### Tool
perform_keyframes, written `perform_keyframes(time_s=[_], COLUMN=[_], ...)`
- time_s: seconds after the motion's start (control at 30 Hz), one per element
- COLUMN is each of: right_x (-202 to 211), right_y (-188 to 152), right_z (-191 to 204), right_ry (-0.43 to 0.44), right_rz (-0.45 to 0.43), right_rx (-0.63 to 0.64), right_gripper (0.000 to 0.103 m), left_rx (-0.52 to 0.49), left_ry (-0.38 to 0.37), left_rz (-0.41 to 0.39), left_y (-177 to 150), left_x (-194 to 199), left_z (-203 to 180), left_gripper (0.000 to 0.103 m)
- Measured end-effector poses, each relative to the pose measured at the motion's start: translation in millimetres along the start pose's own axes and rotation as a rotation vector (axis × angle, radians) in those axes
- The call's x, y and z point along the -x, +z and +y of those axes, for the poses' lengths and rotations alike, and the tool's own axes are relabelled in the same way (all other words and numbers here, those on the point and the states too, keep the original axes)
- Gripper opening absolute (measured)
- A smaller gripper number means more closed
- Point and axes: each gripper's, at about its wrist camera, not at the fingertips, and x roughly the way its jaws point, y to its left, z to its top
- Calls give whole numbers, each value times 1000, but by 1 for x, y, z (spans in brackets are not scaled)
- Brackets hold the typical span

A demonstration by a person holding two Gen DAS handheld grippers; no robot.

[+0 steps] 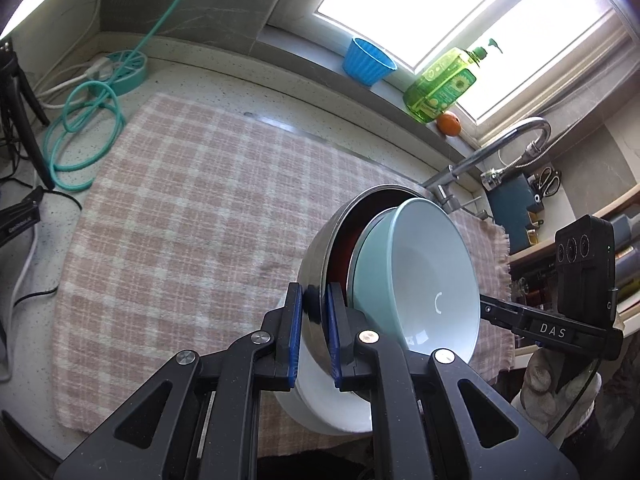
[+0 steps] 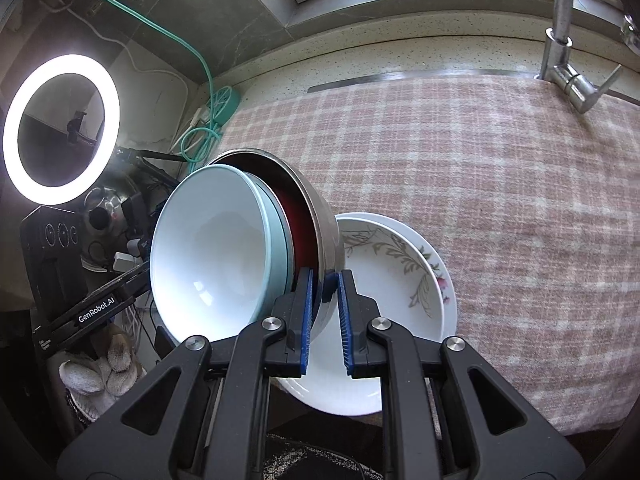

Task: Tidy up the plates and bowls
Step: 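Carry the nested bowl stack onto the white floral plate stack with the right gripper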

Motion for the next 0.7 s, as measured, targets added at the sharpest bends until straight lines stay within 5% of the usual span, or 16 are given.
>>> perform_keyframes(time_s=[0.7], right_x=[2], right_y=[-45], right_z=[-40], right_ry=[-13], right_rz=[37], right_rx=[-70], right_gripper=[13], left_rx=[-36], left_ry=[-8], left_rz=[104], left_y=[-31], left_x=[-27], left_z=[-24], left_gripper=[10])
